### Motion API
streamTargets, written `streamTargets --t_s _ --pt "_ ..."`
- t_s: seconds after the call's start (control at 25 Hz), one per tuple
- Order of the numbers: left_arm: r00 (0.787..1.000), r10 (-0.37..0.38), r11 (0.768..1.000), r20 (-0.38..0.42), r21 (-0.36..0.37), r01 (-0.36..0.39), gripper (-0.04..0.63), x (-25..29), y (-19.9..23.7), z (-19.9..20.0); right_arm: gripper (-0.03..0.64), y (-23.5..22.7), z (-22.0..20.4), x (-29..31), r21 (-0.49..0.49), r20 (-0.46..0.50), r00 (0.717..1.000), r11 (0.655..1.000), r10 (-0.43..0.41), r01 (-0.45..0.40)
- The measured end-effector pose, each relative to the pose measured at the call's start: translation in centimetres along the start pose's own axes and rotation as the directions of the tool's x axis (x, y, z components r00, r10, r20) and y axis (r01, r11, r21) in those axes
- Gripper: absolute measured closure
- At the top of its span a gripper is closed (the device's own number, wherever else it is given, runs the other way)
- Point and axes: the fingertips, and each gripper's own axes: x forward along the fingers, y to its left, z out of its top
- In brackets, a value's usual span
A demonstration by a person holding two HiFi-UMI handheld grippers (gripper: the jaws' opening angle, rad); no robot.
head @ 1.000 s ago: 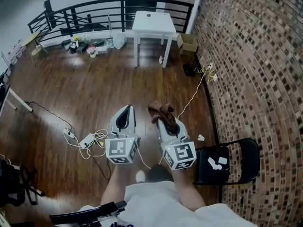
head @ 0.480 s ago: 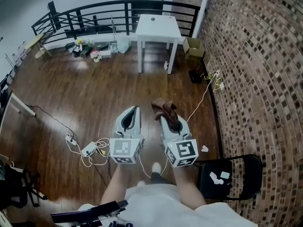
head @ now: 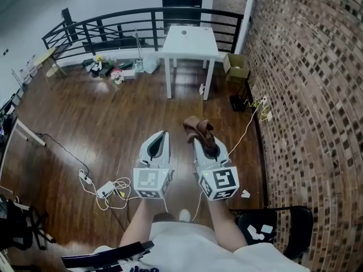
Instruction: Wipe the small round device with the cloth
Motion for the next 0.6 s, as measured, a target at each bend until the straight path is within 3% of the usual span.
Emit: streamTargets --t_s 0.28,0.6 --pt "0.999 -0.019 1.000 -0.040 0.023 0.020 0.580 3.0 -0.8 -2.0 0.588 -2.7 -1.8 1.7 0.052 -0.024 1.000 0.999 -0.003 0.004" --pt "0.999 -0.031 0.999 -0.034 -0.010 0.031 0.580 8.1 0.7 -3.0 0.588 -5.3 -2.9 6.0 0.020 -0.037 0.999 1.000 -0.018 0.019"
